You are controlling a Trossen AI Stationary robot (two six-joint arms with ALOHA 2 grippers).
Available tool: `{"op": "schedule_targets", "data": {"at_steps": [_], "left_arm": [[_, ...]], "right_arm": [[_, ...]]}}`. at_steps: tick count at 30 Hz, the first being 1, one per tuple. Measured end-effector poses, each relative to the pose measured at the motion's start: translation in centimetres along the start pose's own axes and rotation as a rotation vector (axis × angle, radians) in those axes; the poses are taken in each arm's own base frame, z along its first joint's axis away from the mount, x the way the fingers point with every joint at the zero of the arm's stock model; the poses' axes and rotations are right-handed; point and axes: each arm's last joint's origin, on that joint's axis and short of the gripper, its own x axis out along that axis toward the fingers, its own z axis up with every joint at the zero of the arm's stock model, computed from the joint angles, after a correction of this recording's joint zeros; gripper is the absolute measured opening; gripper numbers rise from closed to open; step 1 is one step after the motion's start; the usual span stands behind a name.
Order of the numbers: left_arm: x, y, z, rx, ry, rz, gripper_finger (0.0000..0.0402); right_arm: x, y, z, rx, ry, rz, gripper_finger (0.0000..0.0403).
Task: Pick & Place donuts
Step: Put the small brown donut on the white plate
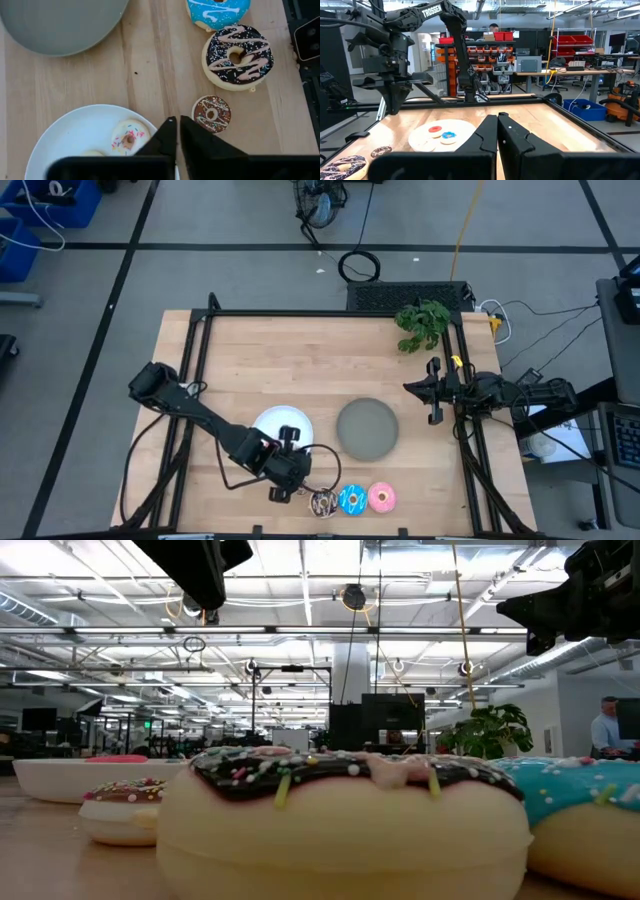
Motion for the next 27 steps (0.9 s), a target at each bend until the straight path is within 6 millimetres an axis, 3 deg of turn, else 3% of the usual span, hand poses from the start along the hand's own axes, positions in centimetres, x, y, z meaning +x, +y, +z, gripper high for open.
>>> {"op": "schedule_targets", "data": {"at_steps": [9, 18, 27], "left_arm": [[0.04, 0.22, 0.07, 0.005, -0.004, 0.016, 0.0023], [0.04, 0.23, 0.11, 0.004, -0.011, 0.024, 0.0004], [0.02, 0.07, 0.60, 0.000, -0.061, 0.010, 0.0036]], "right_arm": [[0.00, 0.00, 0.00, 0.001, 0.000, 0.000, 0.0000], [0.00, 0.00, 0.01, 0.001, 0.000, 0.000, 0.0000], [0.00, 0.00, 0.01, -0.002, 0.000, 0.000, 0.0000]]}}
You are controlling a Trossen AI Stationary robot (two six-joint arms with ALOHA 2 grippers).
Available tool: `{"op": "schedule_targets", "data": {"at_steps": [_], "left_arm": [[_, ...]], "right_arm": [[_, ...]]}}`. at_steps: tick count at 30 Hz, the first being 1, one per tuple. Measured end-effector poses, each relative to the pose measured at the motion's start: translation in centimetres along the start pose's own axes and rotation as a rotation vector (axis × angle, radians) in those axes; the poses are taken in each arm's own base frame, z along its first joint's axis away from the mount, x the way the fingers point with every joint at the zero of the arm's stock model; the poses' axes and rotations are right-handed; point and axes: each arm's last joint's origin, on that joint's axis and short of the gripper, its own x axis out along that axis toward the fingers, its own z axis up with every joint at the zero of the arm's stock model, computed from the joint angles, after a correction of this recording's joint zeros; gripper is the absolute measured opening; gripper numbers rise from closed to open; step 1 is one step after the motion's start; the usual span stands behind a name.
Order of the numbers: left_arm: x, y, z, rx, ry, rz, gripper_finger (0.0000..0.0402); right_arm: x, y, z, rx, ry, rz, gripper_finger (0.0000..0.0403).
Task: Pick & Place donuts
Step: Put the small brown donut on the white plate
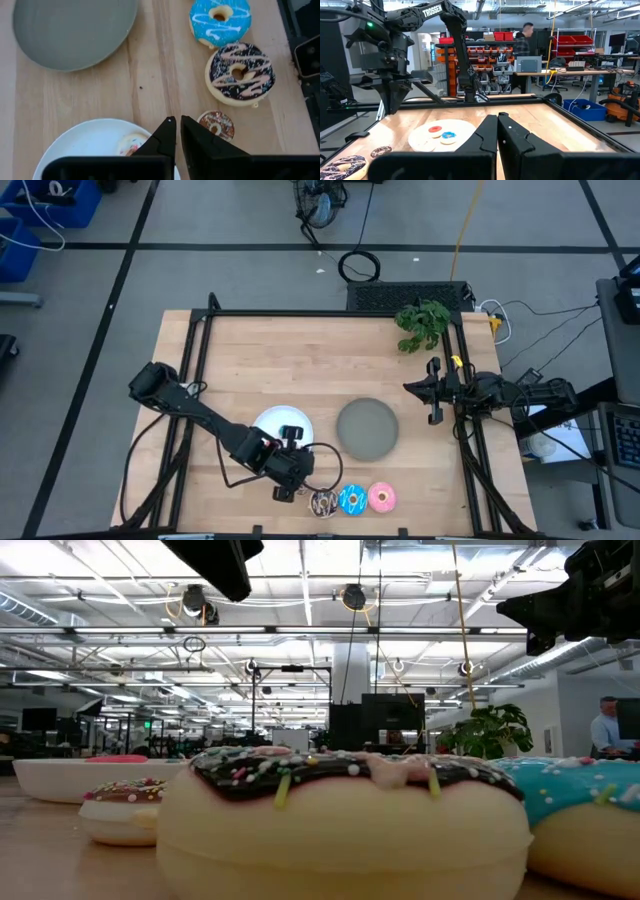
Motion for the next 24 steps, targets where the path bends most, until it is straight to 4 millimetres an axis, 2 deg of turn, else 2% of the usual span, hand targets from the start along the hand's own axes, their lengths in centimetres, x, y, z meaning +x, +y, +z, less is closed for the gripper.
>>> {"op": "schedule_targets", "data": {"at_steps": [10, 16, 24], "left_arm": [[-0.03, -0.07, 0.77, -0.053, -0.088, 0.022, 0.0037], [0.27, 0.01, 0.80, -0.163, -0.087, 0.020, 0.0037], [0.70, -0.29, 0.86, -0.165, -0.087, -0.012, 0.0037]], "right_arm": [[0.00, 0.00, 0.01, -0.001, 0.000, 0.000, 0.0000], [0.00, 0.00, -0.01, -0.001, 0.000, 0.000, 0.0000], [0.00, 0.00, 0.00, -0.001, 0.000, 0.000, 0.0000]]}}
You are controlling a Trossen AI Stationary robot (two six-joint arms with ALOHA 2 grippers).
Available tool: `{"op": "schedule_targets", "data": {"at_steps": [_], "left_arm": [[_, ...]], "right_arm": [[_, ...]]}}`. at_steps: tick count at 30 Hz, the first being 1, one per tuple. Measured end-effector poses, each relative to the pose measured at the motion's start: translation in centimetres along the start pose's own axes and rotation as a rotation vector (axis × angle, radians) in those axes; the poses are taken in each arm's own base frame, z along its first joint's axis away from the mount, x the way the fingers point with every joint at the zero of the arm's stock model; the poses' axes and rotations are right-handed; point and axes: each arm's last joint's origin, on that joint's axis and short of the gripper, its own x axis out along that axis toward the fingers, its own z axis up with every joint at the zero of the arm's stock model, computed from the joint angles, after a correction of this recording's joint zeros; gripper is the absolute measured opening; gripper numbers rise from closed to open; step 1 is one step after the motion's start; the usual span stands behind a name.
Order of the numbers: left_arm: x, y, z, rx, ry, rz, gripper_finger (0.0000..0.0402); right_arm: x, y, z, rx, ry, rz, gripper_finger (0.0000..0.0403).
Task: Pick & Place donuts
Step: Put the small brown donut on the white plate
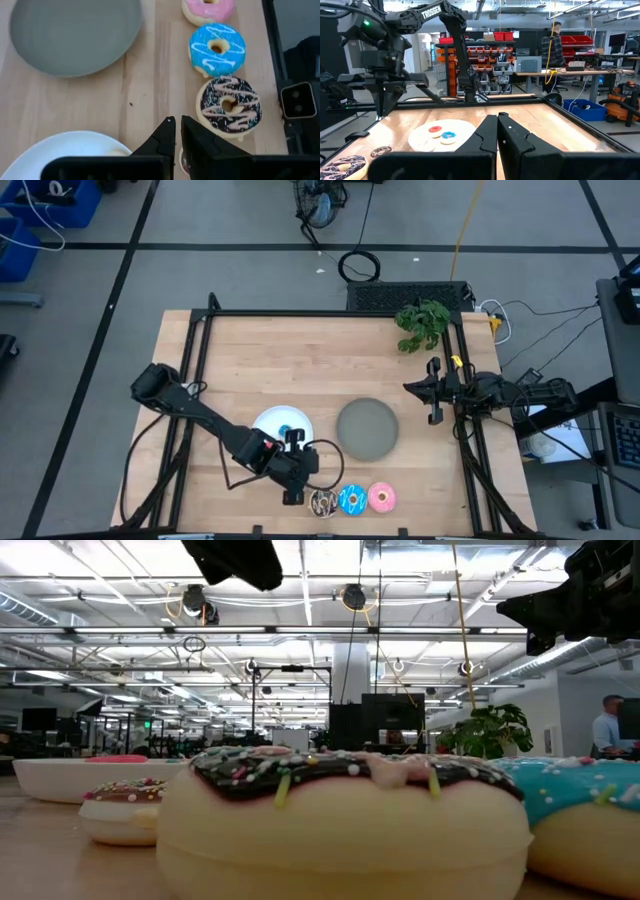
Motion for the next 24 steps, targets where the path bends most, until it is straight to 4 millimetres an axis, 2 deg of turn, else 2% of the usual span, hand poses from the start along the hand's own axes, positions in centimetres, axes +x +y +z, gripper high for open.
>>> {"op": "schedule_targets", "data": {"at_steps": [8, 24], "left_arm": [[-0.03, -0.04, 0.12, 0.029, -0.012, -0.004, 0.0037], [0.06, 0.37, 0.31, -0.019, -0.025, 0.026, 0.0037]], "right_arm": [[0.00, 0.00, 0.01, 0.000, 0.000, 0.000, 0.0000], [0.00, 0.00, 0.00, 0.000, 0.000, 0.000, 0.0000]]}}
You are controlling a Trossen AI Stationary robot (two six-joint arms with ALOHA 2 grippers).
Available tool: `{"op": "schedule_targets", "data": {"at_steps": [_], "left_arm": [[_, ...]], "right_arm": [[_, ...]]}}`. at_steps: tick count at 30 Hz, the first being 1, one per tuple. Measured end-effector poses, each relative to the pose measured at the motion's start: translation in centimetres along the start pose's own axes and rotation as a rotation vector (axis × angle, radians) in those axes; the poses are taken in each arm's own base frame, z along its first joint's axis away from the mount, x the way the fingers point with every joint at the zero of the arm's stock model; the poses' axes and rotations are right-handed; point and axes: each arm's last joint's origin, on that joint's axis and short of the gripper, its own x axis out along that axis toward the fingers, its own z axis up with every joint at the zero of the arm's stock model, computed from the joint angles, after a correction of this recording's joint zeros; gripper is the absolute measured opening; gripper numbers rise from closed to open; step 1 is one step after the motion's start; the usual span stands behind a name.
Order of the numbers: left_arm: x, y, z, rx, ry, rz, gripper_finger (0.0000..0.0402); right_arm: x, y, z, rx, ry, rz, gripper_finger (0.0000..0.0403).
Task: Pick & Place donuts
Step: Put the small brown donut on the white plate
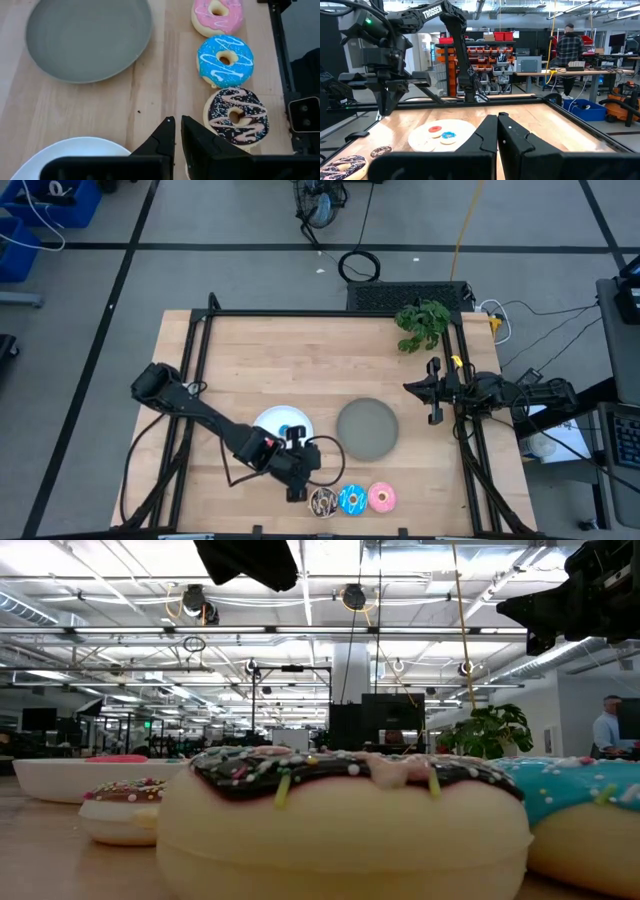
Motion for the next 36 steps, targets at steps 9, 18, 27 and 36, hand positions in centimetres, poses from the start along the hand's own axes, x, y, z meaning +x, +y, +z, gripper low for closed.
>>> {"op": "schedule_targets", "data": {"at_steps": [9, 18, 27, 36], "left_arm": [[0.0, -0.1, 0.0, 0.011, 0.002, -0.010, 0.0037], [1.6, -1.9, -0.6, 0.083, -0.001, -0.099, 0.0037], [2.7, -2.7, -1.3, 0.127, 0.015, -0.114, 0.0037], [1.5, -3.2, -0.5, 0.080, 0.060, -0.129, 0.0037]], "right_arm": [[0.0, 0.0, 0.0, 0.000, 0.000, 0.000, 0.0000], [0.0, 0.0, 0.1, 0.001, -0.006, 0.000, 0.0000], [0.0, 0.0, 0.1, 0.003, -0.007, 0.000, 0.0000], [0.0, 0.0, 0.1, 0.002, -0.007, 0.000, 0.0000]]}}
